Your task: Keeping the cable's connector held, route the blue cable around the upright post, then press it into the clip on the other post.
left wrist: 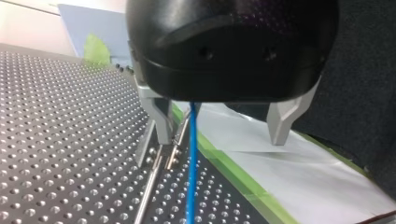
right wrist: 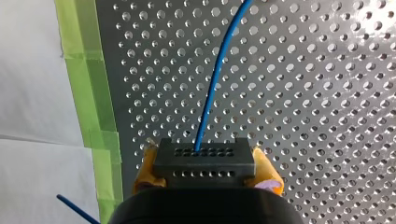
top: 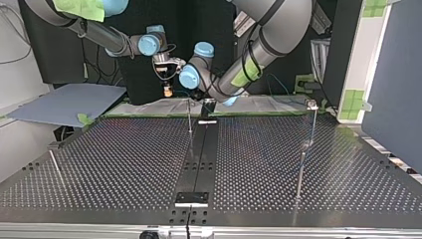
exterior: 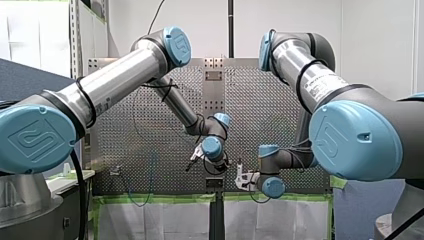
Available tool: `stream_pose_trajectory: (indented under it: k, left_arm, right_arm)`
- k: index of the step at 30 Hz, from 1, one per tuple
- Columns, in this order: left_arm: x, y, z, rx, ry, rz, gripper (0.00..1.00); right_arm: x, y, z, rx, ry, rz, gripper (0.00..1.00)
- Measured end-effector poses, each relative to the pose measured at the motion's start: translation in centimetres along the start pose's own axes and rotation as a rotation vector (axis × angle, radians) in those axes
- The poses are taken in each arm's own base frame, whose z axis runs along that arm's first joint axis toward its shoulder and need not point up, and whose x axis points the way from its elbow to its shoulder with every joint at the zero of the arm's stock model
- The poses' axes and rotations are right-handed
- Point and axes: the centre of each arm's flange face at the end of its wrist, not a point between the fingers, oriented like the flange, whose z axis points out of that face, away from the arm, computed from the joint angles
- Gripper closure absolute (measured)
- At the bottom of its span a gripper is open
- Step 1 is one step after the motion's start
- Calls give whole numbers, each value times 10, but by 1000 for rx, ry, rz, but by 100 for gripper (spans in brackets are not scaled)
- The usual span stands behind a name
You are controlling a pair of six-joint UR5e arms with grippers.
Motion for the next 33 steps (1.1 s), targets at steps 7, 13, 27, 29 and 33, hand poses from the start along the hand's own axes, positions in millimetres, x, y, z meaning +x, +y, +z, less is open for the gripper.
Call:
stream_pose_trajectory:
  k: [7,13,27,29,33]
  left_arm:
    - [0,1,-1,-43,2,1,0]
    - [-1,2,-1,-64,-3,-1,0]
    - [-5,1,0,-124,-30,-14,75]
    - [-5,1,-1,-129,-34,-16,90]
    - [-6,0,-1,-131,-38,-19,100]
  right_arm:
    - [0,-1,1,10,1,0,100]
    - [-1,-2,1,16,0,0,100]
    - [-4,-3,1,21,-5,0,100]
    - [-5,-3,1,21,-6,0,100]
    - [-5,-3,1,21,-7,0,100]
